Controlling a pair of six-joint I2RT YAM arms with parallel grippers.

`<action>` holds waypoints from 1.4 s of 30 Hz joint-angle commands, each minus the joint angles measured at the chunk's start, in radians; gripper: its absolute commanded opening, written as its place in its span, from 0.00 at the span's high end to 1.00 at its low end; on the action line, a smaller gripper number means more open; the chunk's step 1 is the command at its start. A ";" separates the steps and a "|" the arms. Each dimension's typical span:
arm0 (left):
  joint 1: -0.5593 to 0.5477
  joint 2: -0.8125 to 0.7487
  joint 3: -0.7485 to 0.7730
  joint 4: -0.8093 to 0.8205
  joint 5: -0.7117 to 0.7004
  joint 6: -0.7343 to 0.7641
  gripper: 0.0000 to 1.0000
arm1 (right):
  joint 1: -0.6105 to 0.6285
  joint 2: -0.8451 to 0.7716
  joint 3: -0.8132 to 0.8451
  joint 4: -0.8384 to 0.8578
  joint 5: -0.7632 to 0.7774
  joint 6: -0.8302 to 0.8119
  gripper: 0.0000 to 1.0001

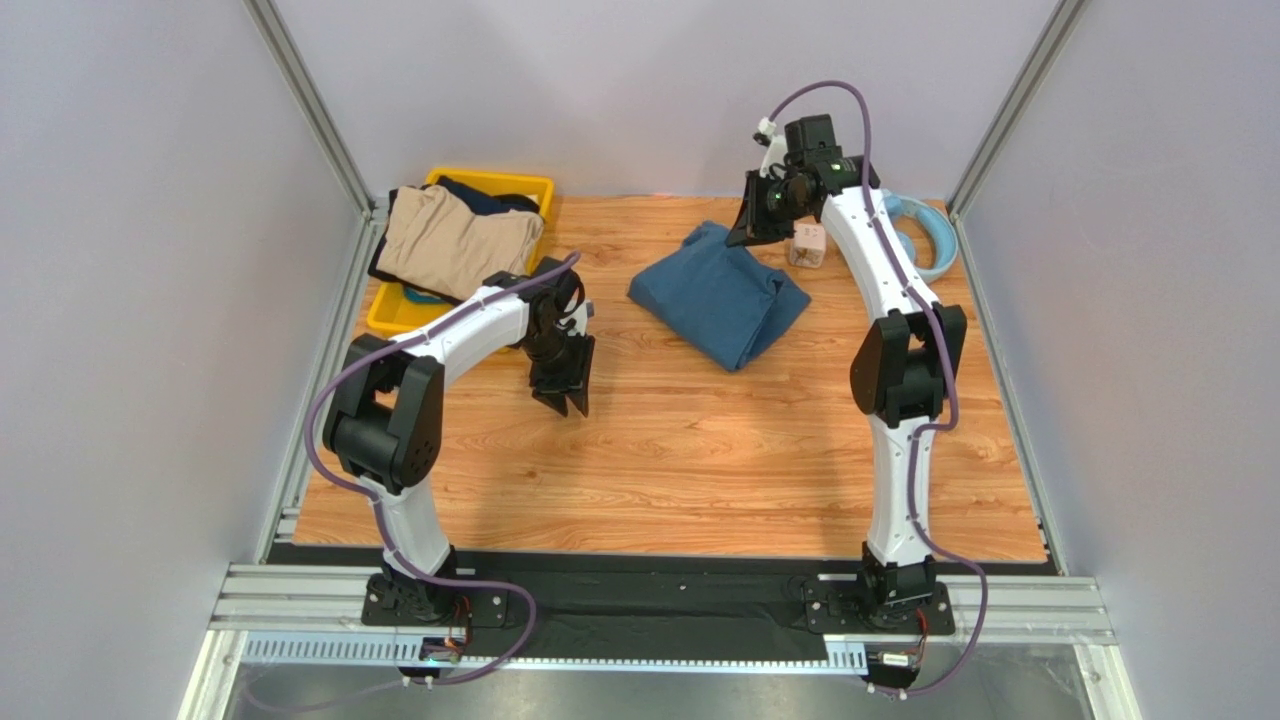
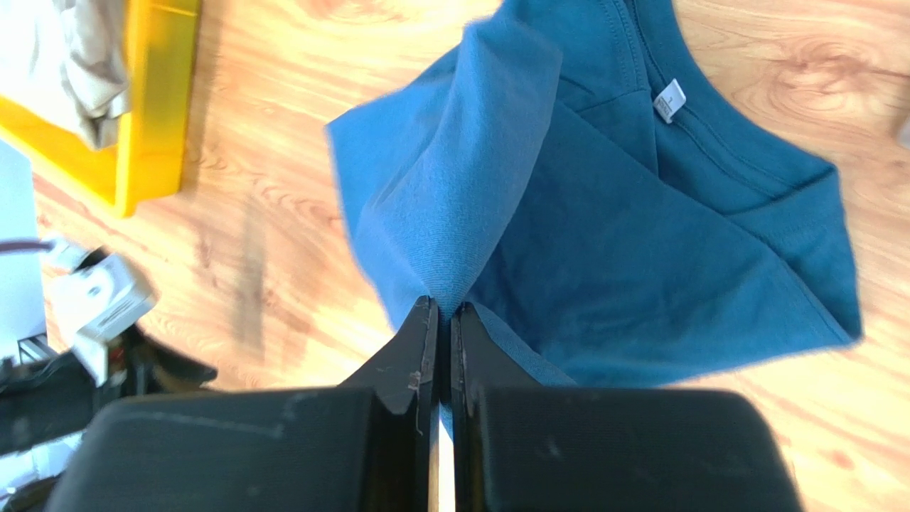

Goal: Fold and stack the t-shirts
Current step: Fold the tshirt

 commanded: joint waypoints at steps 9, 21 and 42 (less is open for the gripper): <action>0.001 -0.013 -0.038 -0.032 0.013 -0.002 0.55 | -0.050 0.173 0.054 0.233 -0.033 0.015 1.00; -0.009 0.010 -0.026 -0.041 0.024 -0.027 0.56 | -0.108 0.144 0.060 0.252 -0.085 0.030 1.00; -0.037 0.022 -0.025 -0.046 0.018 -0.050 0.57 | -0.163 0.109 0.037 0.209 0.051 0.015 1.00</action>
